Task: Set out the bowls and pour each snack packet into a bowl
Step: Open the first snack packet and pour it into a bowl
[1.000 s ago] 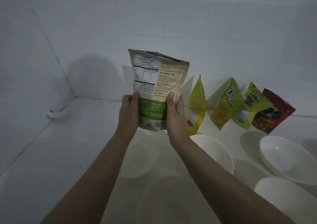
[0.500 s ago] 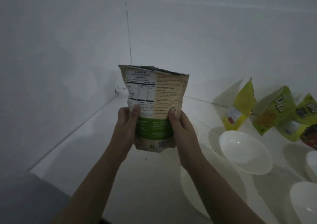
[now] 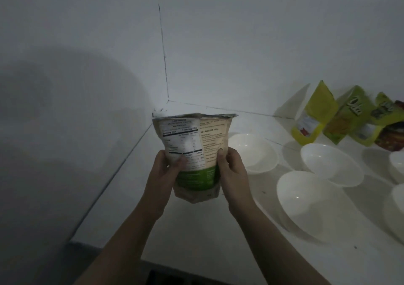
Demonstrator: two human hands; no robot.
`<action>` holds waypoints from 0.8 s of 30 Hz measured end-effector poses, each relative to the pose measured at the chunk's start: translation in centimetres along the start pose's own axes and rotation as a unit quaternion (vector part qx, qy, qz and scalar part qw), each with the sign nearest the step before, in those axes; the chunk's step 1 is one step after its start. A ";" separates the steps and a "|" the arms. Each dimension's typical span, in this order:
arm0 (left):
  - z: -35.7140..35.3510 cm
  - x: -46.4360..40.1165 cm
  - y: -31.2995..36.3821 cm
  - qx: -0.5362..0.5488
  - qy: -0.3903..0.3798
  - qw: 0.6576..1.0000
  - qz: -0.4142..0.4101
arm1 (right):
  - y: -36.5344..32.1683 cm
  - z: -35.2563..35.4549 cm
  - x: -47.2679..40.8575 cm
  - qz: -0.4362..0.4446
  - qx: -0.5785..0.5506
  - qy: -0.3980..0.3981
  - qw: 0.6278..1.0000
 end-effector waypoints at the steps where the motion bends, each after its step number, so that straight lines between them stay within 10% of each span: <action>1: 0.5 -0.1 -0.3 0.007 -0.008 1.000 -0.002 | 0.5 -0.4 0.1 -0.004 0.003 0.013 1.000; 10: 2.1 -0.2 -0.8 0.075 -0.030 0.997 -0.009 | 3.1 -3.3 -1.2 -0.065 0.068 0.091 0.991; 24: 1.5 -2.5 3.2 -0.018 -0.084 0.996 -0.033 | -2.9 -6.5 0.4 0.018 0.000 -0.004 1.000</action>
Point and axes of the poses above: each hand's wrist, its own x-axis away from the middle knuckle, its own z-axis out of the back of the hand, y = z × x, the point moved 6 cm from there along -x, towards the middle knuckle
